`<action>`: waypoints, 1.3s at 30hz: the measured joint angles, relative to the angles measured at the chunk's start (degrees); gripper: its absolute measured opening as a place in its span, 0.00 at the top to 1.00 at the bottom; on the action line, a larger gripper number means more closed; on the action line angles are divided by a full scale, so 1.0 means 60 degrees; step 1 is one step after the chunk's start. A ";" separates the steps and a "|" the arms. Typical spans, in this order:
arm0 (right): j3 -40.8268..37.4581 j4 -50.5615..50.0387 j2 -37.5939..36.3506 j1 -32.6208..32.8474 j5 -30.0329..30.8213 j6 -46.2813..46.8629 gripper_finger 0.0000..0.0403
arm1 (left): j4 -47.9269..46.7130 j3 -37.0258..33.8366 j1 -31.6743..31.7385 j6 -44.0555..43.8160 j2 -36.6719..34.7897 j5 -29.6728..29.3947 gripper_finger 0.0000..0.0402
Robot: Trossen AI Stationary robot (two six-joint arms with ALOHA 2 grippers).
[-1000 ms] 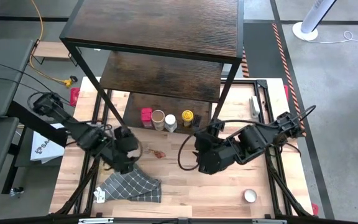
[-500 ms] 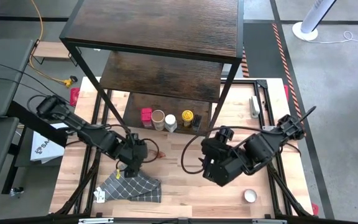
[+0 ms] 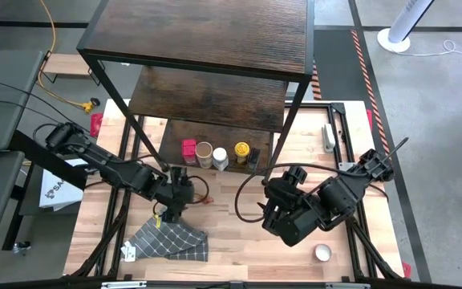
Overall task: Shelf spices
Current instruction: Put the brown seasoning bottle on the shelf
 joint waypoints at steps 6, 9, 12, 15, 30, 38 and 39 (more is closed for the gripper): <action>0.0000 0.0001 0.0096 -0.0015 0.0146 0.0306 0.23 | 0.0215 -0.1181 0.0331 -0.0346 0.0039 0.0321 0.18; 0.0000 0.0000 0.0171 -0.0026 0.0209 0.0303 0.23 | 0.0943 -0.1589 0.0608 -0.0386 0.0032 0.0372 0.18; 0.0000 0.0007 0.0257 -0.0089 0.0133 0.0306 0.23 | 0.1776 -0.1830 0.0877 -0.0394 0.0028 0.0398 0.18; -0.0004 0.0012 0.0288 -0.0091 0.0085 0.0330 0.23 | 0.1990 -0.2148 0.1076 -0.0234 0.0028 0.0586 0.18; -0.0004 0.0004 0.0317 -0.0091 0.0139 0.0551 0.23 | 0.2552 -0.2594 0.1224 -0.0539 0.0207 0.0204 0.18; -0.0004 0.0004 0.0317 -0.0087 0.0143 0.0554 0.23 | 0.2867 -0.2592 0.1203 -0.0708 0.0863 0.0210 0.18; -0.0004 0.0000 0.0317 -0.0087 0.0143 0.0554 0.23 | 0.2860 -0.2592 0.1184 -0.0719 0.0937 0.0151 0.19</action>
